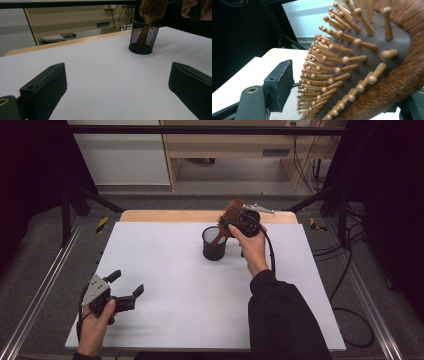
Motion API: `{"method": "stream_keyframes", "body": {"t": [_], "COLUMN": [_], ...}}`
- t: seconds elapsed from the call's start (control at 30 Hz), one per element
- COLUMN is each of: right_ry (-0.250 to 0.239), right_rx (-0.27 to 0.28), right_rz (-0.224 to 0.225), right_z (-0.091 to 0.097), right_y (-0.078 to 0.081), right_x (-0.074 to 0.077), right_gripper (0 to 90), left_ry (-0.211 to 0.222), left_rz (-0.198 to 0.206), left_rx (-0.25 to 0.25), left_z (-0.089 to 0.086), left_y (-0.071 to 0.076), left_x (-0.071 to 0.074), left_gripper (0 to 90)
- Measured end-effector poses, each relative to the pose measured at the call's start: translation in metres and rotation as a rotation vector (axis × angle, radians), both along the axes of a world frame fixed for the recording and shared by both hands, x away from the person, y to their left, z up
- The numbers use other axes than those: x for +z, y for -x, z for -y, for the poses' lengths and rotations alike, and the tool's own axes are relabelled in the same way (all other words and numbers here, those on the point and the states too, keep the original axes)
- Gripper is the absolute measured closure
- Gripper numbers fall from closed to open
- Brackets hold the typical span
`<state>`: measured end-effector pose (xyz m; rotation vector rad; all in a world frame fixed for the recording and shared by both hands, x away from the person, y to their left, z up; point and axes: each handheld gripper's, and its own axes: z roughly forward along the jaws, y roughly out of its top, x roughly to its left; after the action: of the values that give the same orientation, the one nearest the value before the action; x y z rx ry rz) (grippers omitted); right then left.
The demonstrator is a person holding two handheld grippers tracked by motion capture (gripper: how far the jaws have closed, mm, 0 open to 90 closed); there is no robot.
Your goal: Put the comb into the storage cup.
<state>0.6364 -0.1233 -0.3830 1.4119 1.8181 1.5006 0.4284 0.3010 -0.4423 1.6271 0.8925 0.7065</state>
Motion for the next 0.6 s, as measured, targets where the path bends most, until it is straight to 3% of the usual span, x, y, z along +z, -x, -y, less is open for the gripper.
{"method": "stream_keyframes", "body": {"t": [0.2, 0.6], "right_ry": [0.004, 0.000], "right_rx": [0.004, 0.014], "right_rz": [0.001, 0.007], "right_z": [-0.0009, 0.0011], "right_y": [0.0000, 0.0005], "right_x": [0.0004, 0.0014], "right_gripper": [27.7, 39.9], "left_ry": [0.000, -0.004], "left_rz": [0.000, 0.000], "left_rx": [0.000, -0.001], "left_z": [0.0000, 0.0005], "left_y": [0.0000, 0.0000], "left_x": [0.0000, -0.0001], "left_gripper": [1.9, 1.9]}}
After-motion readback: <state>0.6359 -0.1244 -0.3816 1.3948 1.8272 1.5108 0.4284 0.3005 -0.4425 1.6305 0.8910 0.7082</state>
